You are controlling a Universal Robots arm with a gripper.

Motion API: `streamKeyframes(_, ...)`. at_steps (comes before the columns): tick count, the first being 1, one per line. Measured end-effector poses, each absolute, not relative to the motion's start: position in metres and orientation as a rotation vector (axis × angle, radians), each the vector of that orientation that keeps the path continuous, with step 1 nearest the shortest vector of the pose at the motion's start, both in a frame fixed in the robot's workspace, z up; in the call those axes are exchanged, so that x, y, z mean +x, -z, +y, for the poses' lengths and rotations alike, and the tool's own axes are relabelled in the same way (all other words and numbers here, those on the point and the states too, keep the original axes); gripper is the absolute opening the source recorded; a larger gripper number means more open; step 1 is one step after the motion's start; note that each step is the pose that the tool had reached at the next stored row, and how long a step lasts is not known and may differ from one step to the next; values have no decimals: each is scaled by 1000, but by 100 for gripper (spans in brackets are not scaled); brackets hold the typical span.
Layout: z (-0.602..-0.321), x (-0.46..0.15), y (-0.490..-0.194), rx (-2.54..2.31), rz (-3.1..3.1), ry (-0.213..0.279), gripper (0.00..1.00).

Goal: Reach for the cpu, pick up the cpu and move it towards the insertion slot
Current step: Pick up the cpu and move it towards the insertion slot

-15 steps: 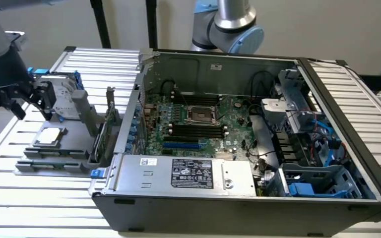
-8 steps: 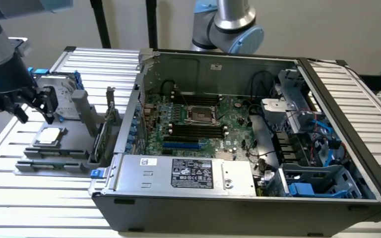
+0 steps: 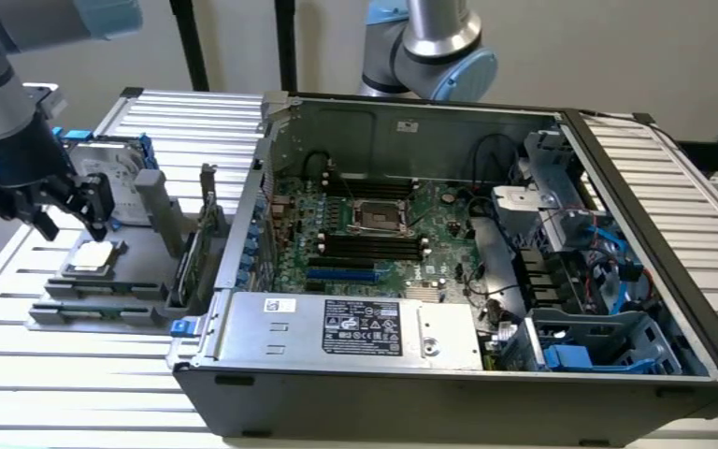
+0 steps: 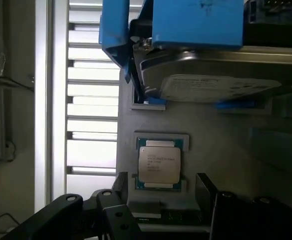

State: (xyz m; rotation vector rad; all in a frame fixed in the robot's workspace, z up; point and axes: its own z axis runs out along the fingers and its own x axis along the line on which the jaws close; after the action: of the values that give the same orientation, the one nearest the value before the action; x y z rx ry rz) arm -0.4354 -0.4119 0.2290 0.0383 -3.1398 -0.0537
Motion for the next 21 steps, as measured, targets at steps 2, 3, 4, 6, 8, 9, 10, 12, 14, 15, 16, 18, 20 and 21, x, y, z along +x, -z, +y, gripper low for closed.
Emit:
streamKeyframes(2, -412, -435, -225, 38, -3140, 54, 65)
streamKeyframes(3, -412, -435, -223, 38, -3140, 54, 65)
streamKeyframes(4, -412, -434, -222, 38, -3140, 54, 65)
streamKeyframes(6, -412, -434, -218, 38, -3140, 54, 65)
streamKeyframes(8, -412, -433, -214, 38, -3140, 54, 65)
streamKeyframes(9, -412, -433, -213, 38, -3140, 54, 65)
streamKeyframes(10, -412, -432, -211, 38, -3140, 54, 65)
streamKeyframes(12, -412, -432, -207, 38, -3140, 54, 65)
streamKeyframes(14, -412, -432, -203, 38, -3140, 54, 65)
streamKeyframes(15, -412, -432, -202, 38, -3140, 54, 65)
streamKeyframes(16, -412, -432, -200, 38, -3140, 54, 65)
streamKeyframes(18, -412, -432, -199, 37, -3140, 54, 65)
streamKeyframes(20, -412, -432, -198, 36, -3139, 54, 65)
streamKeyframes(21, -412, -432, -197, 36, -3139, 54, 65)
